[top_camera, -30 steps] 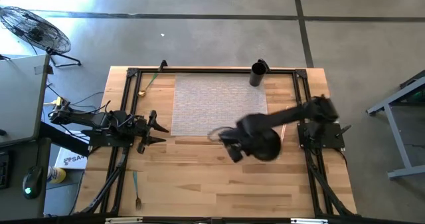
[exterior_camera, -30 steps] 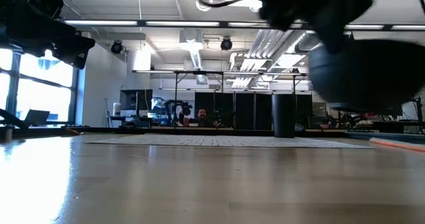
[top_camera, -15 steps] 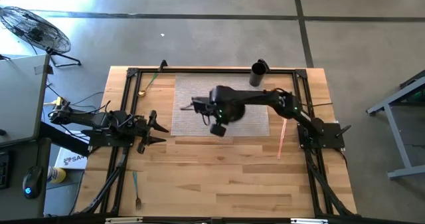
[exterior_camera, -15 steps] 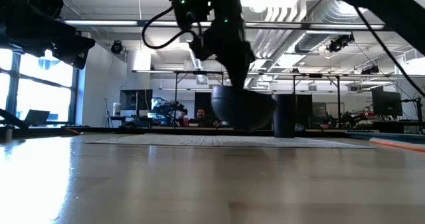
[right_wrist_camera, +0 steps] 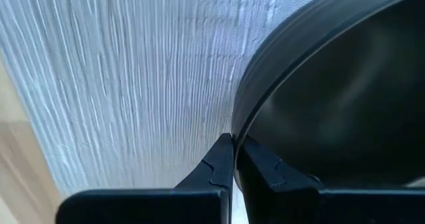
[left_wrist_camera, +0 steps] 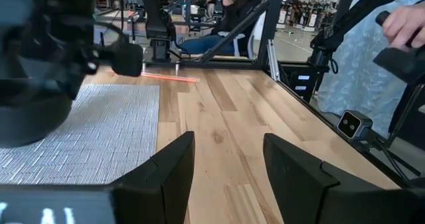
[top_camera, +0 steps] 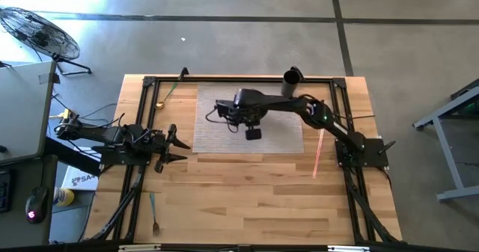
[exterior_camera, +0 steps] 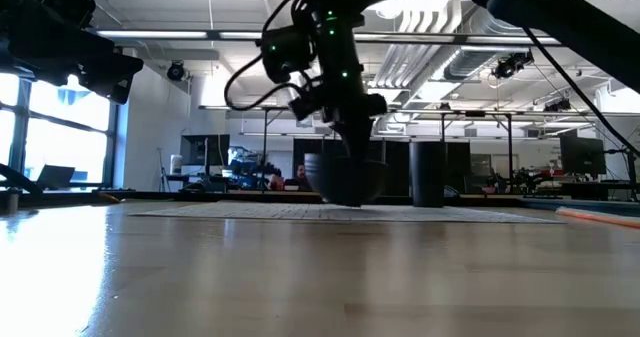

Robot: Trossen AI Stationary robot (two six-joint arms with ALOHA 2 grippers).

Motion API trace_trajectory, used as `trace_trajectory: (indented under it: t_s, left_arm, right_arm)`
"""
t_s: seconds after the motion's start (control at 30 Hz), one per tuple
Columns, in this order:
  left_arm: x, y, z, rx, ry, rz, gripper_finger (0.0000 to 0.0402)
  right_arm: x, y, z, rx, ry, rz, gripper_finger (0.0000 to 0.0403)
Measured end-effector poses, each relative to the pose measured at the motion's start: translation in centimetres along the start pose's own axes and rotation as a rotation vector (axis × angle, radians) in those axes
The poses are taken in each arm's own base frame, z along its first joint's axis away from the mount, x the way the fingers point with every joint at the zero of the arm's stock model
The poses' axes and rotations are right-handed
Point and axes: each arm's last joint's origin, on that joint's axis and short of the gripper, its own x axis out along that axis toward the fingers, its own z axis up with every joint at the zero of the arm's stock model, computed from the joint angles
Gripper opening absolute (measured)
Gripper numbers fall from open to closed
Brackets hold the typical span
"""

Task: Pick & Place Utensil
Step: Put the black bowl to the bottom left of the black cup on the mat, then put the orange straw into the black cup

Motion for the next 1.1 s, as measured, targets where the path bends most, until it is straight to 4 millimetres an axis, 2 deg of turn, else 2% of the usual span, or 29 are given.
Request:
trace_trajectory:
  t_s: [0.13,0.27,0.47,0.63,0.87,0.97,1.1]
  left_arm:
    - [0.0,0.0,0.0,0.0,0.0,0.0,0.0177]
    - [0.0,0.0,0.0,0.0,0.0,0.0,0.0177]
    - [0.0,0.0,0.0,0.0,0.0,0.0,0.0177]
    - [0.0,0.0,0.0,0.0,0.0,0.0,0.0177]
    - [0.0,0.0,0.0,0.0,0.0,0.0,0.0177]
    - [0.0,0.0,0.0,0.0,0.0,0.0,0.0177]
    - [0.0,0.0,0.0,0.0,0.0,0.0,0.0177]
  right_arm:
    - [0.8,1.0,0.3,-0.073,0.03,-0.054,0.001]
    - [0.5,2.2,0.8,-0.131,0.018,-0.122,0.001]
    - [0.1,3.4,1.2,-0.156,-0.007,-0.136,0.0015]
    - [0.1,3.3,1.1,-0.132,-0.006,-0.145,0.0045]
    - [-0.1,3.4,0.9,-0.066,0.004,-0.148,0.0112]
    - [-1.2,3.6,0.2,-0.04,0.002,-0.15,0.0141]
    - [-3.9,3.8,-1.3,0.036,-0.045,-0.139,0.0169]
